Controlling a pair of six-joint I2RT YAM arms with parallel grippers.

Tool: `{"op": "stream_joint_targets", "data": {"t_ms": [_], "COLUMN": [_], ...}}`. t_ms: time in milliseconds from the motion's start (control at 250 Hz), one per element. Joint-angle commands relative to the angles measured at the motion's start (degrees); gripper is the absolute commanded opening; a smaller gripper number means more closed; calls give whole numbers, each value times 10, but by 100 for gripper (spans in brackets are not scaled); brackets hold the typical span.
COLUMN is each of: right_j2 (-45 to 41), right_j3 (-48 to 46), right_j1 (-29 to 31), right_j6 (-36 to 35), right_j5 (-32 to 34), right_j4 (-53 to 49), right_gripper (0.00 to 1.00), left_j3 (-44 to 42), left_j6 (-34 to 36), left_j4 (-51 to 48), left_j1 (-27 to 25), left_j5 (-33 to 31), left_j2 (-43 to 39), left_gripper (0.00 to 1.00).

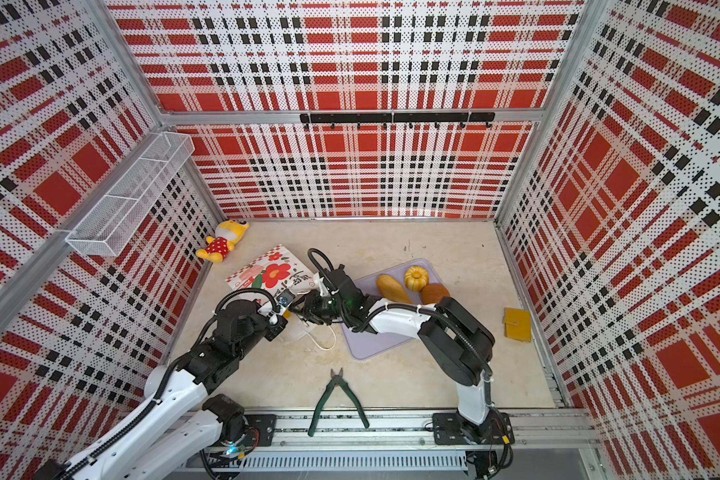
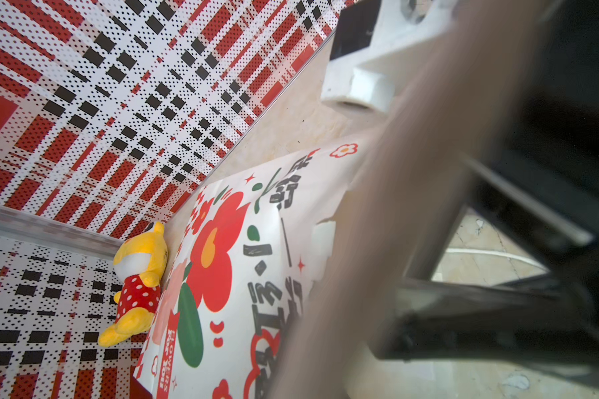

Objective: Take the fake bread out of the paper bag
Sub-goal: 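Move the tongs into the bag opening held by the left gripper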

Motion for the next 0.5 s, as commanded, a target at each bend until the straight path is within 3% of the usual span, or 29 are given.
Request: {"op": "stream_joint_targets", "data": {"t_ms": [0,80,152,496], "right_j2": [2,-20,-49,-177], "right_j3": [31,32,24,-30], "right_j1": [8,11,12,12], "right_j6": [-41,-73,-98,-174], "right_j5": [7,27,42,82], "right_j4": [-36,-83,-118,-240], "right_gripper": [19,6,0,0], "left_j3": [-3,-2,-1,5], "left_j6": [1,1,-1,-16], "left_j4": [10,11,10,8], "left_j1": [-4,-5,-4,1], "left_j5": [9,7,5,-11], "left_j2": [1,2,1,4], "left_gripper": [0,0,0,0]}}
